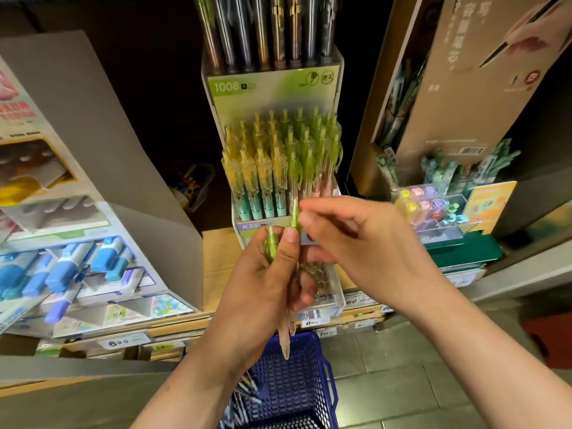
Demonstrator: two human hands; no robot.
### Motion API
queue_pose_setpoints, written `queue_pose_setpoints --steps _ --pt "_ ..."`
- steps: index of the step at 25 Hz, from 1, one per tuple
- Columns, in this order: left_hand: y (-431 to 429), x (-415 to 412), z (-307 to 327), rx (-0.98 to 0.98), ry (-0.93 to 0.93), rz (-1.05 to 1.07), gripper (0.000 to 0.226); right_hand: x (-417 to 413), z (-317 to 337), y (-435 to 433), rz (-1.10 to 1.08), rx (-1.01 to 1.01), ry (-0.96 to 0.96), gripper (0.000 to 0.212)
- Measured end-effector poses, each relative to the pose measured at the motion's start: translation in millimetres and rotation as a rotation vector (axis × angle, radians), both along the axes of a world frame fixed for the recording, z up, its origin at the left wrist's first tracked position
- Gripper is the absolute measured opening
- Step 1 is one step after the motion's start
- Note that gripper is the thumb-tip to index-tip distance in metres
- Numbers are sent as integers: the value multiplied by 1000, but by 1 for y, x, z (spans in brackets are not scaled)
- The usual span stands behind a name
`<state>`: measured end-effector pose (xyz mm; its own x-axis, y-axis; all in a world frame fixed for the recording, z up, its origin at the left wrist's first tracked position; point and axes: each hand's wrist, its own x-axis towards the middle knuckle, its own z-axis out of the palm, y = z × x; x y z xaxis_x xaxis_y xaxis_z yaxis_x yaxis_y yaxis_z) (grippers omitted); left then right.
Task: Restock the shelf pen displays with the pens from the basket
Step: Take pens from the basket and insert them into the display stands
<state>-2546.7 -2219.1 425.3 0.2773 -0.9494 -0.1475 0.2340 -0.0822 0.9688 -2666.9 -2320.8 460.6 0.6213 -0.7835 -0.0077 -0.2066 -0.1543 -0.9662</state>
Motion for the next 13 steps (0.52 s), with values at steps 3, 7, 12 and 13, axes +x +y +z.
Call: queue_pose_setpoints --steps 3,7,12,13 --pt "1 -2 2 -26 6 -33 60 -4 -2 -1 83 186 -7 19" --pt "1 -6 0 -28 80 -35 60 -9 -4 -7 186 319 -38 10" --pt "-2 -2 -4 175 18 62 54 -15 25 -33 -246 136 -322 10" --pt "-3 -1 -5 198 37 60 53 -15 31 -38 -309 28 -329 10"
